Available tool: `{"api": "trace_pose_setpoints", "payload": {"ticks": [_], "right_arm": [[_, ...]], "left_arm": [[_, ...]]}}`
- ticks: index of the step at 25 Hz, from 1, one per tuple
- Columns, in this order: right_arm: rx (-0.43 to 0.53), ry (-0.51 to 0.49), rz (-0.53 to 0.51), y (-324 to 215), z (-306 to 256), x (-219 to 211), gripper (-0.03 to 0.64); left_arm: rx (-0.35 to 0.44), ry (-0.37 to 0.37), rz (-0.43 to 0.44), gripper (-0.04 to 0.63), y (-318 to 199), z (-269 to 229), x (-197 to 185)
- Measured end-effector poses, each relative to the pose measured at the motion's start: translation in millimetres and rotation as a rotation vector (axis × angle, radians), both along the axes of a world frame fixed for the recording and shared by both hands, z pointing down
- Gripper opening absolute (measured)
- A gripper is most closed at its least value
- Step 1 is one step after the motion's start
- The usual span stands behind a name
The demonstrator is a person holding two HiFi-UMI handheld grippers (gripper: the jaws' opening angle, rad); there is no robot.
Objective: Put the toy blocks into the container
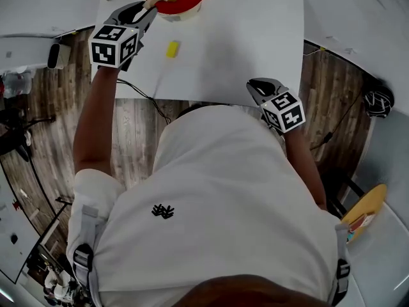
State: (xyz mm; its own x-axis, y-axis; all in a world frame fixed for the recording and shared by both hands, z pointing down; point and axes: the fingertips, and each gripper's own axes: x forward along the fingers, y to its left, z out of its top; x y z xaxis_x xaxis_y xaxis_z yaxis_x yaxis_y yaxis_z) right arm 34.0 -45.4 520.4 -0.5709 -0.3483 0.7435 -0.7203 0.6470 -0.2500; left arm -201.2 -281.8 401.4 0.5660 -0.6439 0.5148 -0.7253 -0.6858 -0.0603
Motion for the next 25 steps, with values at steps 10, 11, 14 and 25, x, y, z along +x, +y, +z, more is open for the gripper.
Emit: {"api": "trace_pose_setpoints", "payload": {"ticks": [10, 11, 14, 25], "right_arm": [[0.005, -0.014, 0.161, 11.4, -6.2, 41.6, 0.034], [0.004, -0.014, 0.177, 12.6, -5.0, 45.7, 0.034], [0.001, -0.013, 0.215, 16.9, -3.4, 55.6, 0.034], [-0.018, -0.013, 0.301, 31.3, -6.2, 69.5, 0.034]], "left_arm": [[-0.019, -0.171, 0.026, 0.137, -83.0, 20.1, 40.9], [-0.027, -0.19, 0.023, 0.137, -90.8, 26.7, 42.5], [-0.057, -0.25, 0.02, 0.137, -110.0, 45.7, 44.6], [-0.192, -0.496, 0.035, 0.137, -138.0, 81.1, 48.9]]}}
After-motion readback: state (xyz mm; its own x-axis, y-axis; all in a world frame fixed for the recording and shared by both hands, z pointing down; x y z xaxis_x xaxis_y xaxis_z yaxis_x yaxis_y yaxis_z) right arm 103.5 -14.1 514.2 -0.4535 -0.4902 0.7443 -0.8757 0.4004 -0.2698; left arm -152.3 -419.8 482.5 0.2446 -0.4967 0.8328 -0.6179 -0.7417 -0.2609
